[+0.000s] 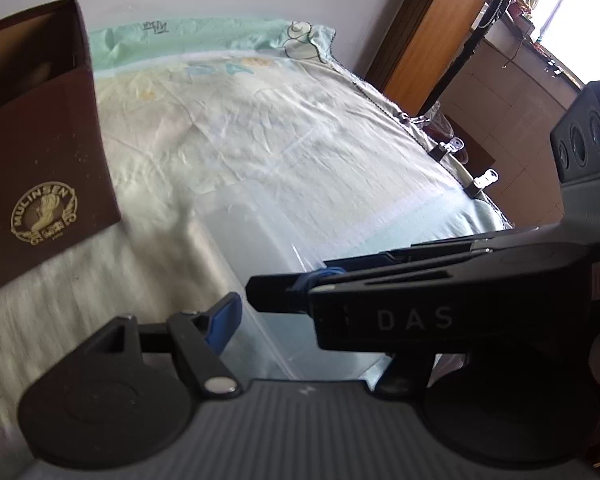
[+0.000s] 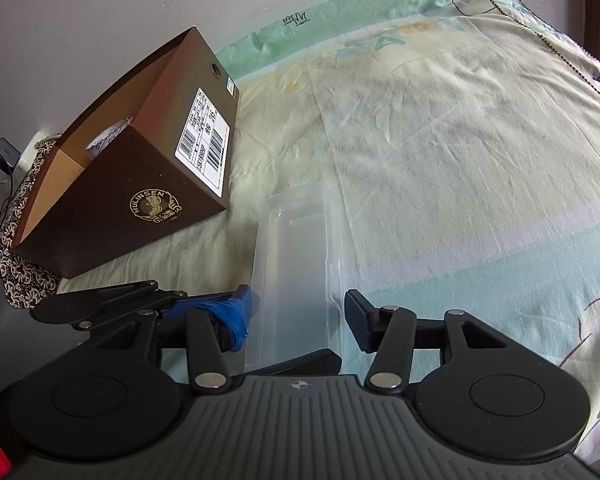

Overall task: Organize rigid objects
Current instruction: 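Lift the clear container with the right gripper and carry it to the box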

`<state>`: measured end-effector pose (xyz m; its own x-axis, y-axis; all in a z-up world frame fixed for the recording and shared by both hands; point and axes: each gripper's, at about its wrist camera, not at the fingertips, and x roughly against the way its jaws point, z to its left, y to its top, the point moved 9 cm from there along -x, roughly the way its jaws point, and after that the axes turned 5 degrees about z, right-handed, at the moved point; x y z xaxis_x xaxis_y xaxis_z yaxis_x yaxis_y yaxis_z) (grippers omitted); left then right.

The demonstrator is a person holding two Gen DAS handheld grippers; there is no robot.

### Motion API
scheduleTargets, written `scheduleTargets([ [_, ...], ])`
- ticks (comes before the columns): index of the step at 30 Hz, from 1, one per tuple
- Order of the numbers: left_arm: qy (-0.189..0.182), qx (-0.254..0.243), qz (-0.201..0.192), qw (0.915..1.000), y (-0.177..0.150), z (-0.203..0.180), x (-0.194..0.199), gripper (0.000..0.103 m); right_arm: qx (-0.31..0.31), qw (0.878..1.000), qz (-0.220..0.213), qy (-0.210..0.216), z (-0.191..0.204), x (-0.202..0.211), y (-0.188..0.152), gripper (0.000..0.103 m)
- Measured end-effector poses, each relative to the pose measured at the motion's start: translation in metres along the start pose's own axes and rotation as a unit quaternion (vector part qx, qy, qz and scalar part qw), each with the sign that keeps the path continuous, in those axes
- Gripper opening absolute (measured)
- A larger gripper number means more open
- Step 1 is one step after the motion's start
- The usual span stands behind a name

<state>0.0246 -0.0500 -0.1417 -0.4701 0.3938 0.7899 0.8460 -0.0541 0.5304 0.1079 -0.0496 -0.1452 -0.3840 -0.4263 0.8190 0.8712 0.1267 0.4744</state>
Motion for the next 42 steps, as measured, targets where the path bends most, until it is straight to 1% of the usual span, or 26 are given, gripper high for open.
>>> scheduleTargets([
  [4, 0.015, -0.005, 0.003, 0.9999, -0.002, -0.002, -0.002, 0.067, -0.004, 1.0, -0.006, 0.0, 0.002, -0.003, 0.0, 0.038],
  [6, 0.016, -0.002, 0.006, 0.9998, -0.003, -0.001, -0.004, 0.067, -0.009, 1.0, -0.01, 0.003, 0.001, -0.003, 0.0, 0.038],
  [11, 0.018, 0.0, 0.01, 0.9998, -0.006, -0.002, -0.008, 0.067, -0.048, 0.998, -0.008, 0.03, -0.005, -0.005, -0.002, 0.038],
  [17, 0.012, 0.005, 0.004, 0.9999, -0.007, 0.0, -0.007, 0.066, -0.034, 0.999, -0.012, 0.033, -0.003, -0.005, -0.003, 0.039],
  [24, 0.023, -0.007, -0.007, 0.9997, -0.009, -0.004, 0.0, 0.064, -0.02, 0.999, -0.018, 0.034, -0.001, -0.001, -0.005, 0.037],
  [29, 0.033, -0.026, -0.034, 0.9986, 0.0, -0.012, 0.016, 0.064, -0.013, 0.998, -0.043, 0.04, 0.004, 0.013, -0.001, 0.037],
  [33, 0.042, -0.043, -0.067, 0.996, 0.014, -0.018, 0.04, 0.064, 0.003, 0.997, -0.071, 0.042, 0.014, 0.031, 0.009, 0.037],
  [38, 0.059, -0.055, -0.113, 0.9903, 0.039, -0.014, 0.075, 0.064, 0.035, 0.992, -0.111, 0.053, 0.04, 0.056, 0.037, 0.037],
  [42, 0.08, -0.056, -0.146, 0.9844, 0.061, 0.003, 0.106, 0.064, 0.073, 0.986, -0.139, 0.064, 0.068, 0.067, 0.061, 0.037],
])
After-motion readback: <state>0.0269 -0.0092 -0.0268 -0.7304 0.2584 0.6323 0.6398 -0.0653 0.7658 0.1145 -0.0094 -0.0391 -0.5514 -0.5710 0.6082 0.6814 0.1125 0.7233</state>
